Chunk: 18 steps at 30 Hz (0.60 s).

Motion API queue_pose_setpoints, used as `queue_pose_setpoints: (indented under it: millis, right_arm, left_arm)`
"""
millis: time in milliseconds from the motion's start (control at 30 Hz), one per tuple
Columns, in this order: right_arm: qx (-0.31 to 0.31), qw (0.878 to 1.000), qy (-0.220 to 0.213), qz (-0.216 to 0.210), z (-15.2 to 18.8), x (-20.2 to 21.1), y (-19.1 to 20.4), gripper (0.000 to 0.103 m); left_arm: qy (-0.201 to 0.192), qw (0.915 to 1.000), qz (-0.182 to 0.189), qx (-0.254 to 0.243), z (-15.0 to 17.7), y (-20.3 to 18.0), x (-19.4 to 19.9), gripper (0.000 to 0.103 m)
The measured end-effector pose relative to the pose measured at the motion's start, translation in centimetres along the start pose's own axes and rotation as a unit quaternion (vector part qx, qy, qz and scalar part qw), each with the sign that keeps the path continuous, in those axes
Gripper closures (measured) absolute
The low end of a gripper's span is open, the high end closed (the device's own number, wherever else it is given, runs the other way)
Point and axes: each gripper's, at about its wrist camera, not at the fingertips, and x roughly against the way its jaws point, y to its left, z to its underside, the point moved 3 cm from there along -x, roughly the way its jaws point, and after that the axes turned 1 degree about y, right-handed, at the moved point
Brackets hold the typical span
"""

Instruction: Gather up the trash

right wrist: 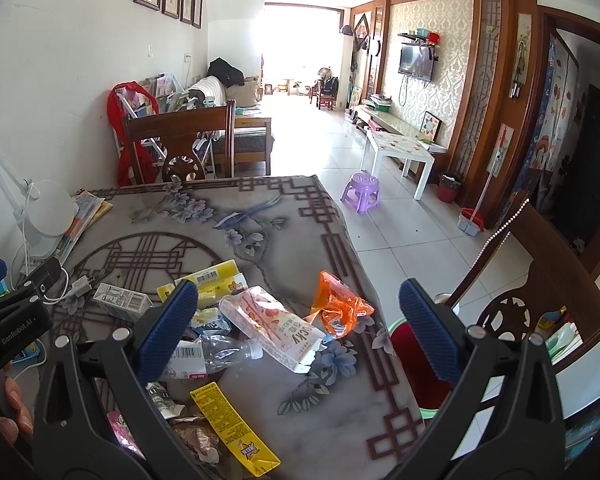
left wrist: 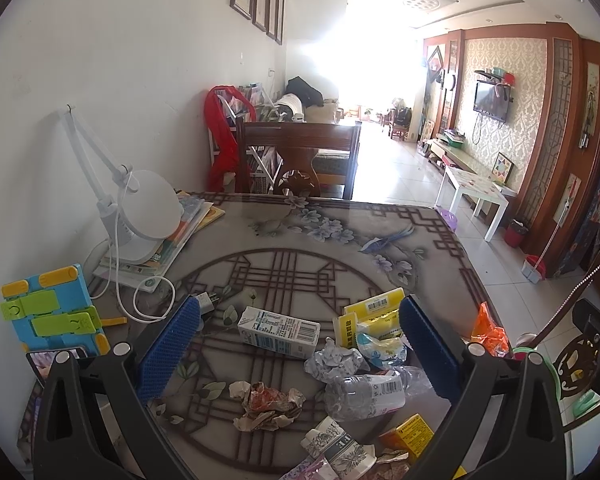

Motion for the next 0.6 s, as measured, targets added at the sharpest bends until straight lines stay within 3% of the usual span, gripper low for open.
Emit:
queue_pose_setpoints:
  millis: [600]
  right_arm:
    - [0.0, 1.0, 0.011, -0.005, 0.16, -0.56, 0.16, 0.004]
  left_arm:
    - [0.003, 1.0, -0.002, -0.001, -0.34, 0.47, -0.25, 0.008]
